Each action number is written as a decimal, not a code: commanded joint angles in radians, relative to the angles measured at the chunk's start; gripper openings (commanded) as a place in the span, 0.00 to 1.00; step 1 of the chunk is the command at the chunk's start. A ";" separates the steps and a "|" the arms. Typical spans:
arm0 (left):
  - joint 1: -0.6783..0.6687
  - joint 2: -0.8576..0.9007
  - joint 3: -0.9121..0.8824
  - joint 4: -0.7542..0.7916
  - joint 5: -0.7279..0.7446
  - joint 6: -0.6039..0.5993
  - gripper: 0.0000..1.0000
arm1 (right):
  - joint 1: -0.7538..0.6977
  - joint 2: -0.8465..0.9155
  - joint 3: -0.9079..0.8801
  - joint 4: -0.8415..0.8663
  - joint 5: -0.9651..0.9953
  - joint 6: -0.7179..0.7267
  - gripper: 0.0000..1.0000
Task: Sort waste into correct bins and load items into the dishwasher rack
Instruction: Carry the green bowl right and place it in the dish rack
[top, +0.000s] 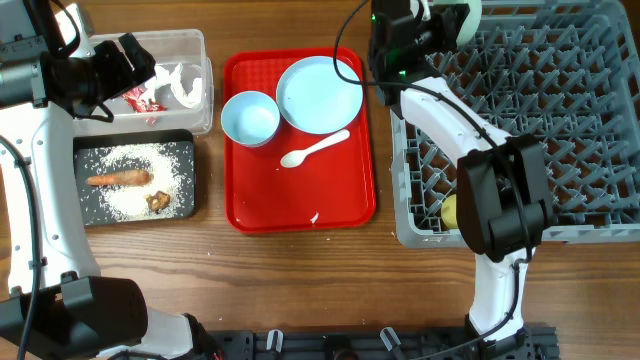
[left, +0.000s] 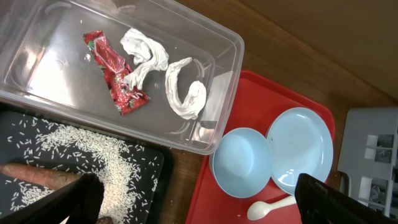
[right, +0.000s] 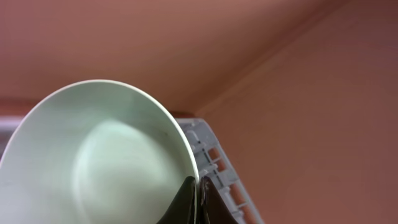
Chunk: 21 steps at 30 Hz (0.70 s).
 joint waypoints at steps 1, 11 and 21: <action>0.004 0.005 0.005 0.003 0.001 -0.010 1.00 | 0.015 0.015 0.003 -0.048 0.031 -0.080 0.04; 0.004 0.005 0.005 0.003 0.001 -0.009 1.00 | 0.025 0.015 0.003 -0.200 -0.109 -0.080 0.04; 0.004 0.005 0.005 0.003 0.001 -0.009 1.00 | 0.030 0.015 0.003 -0.137 -0.040 -0.117 0.04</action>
